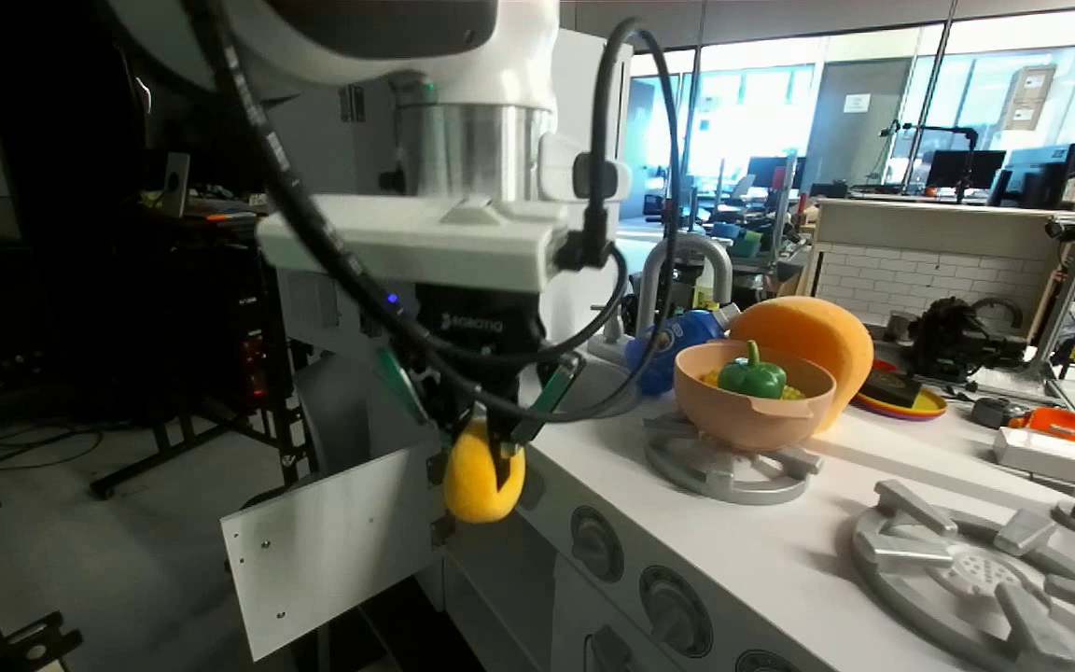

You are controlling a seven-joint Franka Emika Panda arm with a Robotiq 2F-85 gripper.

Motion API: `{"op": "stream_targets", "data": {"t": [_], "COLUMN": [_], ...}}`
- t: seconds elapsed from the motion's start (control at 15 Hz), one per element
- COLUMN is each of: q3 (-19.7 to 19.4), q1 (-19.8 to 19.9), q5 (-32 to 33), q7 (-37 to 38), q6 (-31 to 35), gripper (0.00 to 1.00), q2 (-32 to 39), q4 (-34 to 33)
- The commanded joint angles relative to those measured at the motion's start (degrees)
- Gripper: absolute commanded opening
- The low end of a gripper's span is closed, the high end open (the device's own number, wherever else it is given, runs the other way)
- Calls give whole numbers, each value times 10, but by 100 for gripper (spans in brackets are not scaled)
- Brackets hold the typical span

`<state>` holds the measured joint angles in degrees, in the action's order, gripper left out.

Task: Remove the yellow sponge from the sink and place it inside the bottom cabinet, pick up the green pepper and put it inside the bottom cabinet.

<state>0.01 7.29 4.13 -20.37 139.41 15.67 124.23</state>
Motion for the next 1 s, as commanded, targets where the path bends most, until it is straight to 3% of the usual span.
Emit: {"op": "stream_targets", "data": {"t": [0.0,0.27,0.47,0.67,0.93], "q3": [-6,-2,-1,-9,-23], "q1": [-9,-9,-15,-32,-66], "q5": [0,-8,-2,3,-6], "q7": [31,55,88,109,109], "q6": [138,320,444,544,619], "gripper": [6,6,6,6,6], "q2": [-58,-57,-1,62,146], "q4": [148,283,312,298,242]}}
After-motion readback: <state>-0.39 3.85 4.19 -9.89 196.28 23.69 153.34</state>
